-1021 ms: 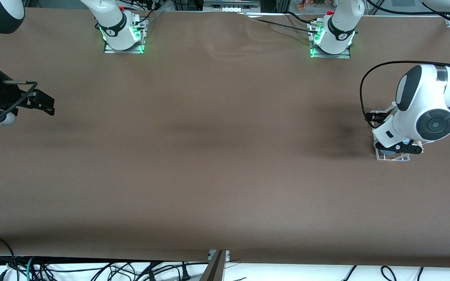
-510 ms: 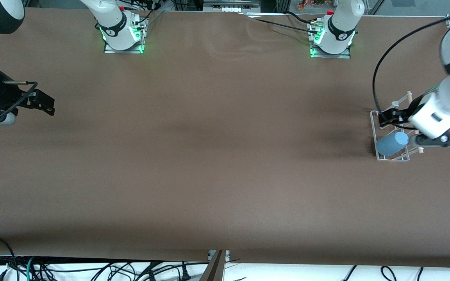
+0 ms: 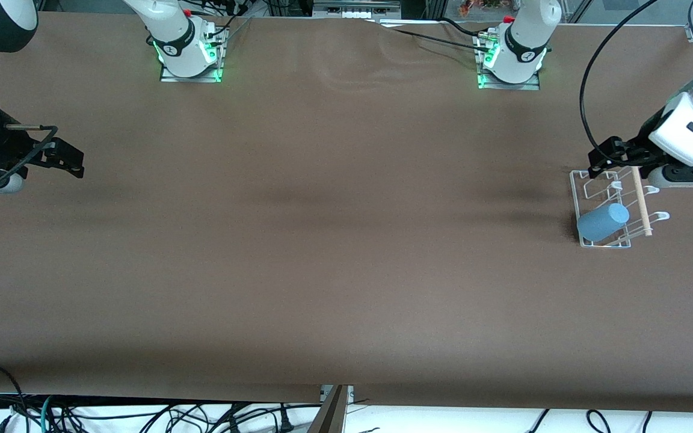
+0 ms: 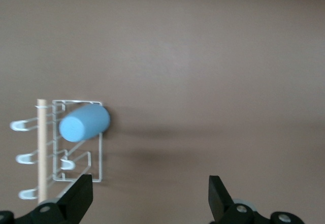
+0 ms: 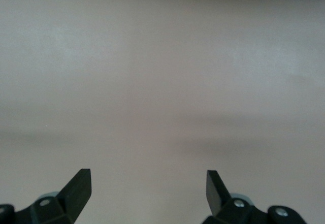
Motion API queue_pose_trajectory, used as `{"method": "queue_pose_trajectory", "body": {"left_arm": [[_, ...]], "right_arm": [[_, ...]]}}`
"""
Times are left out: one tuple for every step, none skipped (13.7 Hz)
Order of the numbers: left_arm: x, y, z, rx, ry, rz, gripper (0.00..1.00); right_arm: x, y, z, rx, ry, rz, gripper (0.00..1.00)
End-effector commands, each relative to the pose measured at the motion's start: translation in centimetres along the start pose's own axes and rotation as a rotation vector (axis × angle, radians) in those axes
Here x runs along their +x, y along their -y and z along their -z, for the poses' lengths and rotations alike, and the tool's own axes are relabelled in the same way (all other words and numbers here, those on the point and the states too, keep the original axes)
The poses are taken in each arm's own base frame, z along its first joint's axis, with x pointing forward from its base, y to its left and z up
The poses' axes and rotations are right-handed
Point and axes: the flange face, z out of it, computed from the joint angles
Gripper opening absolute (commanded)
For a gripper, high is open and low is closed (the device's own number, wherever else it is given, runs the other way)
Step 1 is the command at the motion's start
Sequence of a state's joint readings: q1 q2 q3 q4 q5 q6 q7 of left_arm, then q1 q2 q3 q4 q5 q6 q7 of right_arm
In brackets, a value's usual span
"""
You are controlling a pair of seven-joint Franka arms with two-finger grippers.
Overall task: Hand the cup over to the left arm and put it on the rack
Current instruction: 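Open the left gripper and raise it away from the rack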
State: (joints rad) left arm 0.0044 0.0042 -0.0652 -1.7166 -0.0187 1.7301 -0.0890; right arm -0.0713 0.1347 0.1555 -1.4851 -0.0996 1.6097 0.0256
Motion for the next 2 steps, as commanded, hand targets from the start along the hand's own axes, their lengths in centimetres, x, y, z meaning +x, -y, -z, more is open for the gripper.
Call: {"method": "queue_pose_trajectory", "body": {"left_arm": [[-0.85,-0.38,0.47,-0.033,-0.016,-0.015,1.0],[-0.85,-0.21,0.4,-0.033,-0.014,-0.012,1.0]], "right_arm": [[-0.19,-0.22,0.25,-0.003,-0.005,0.006,1.0],[-0.19,-0.22,0.25,-0.003,-0.005,0.006,1.0]]}}
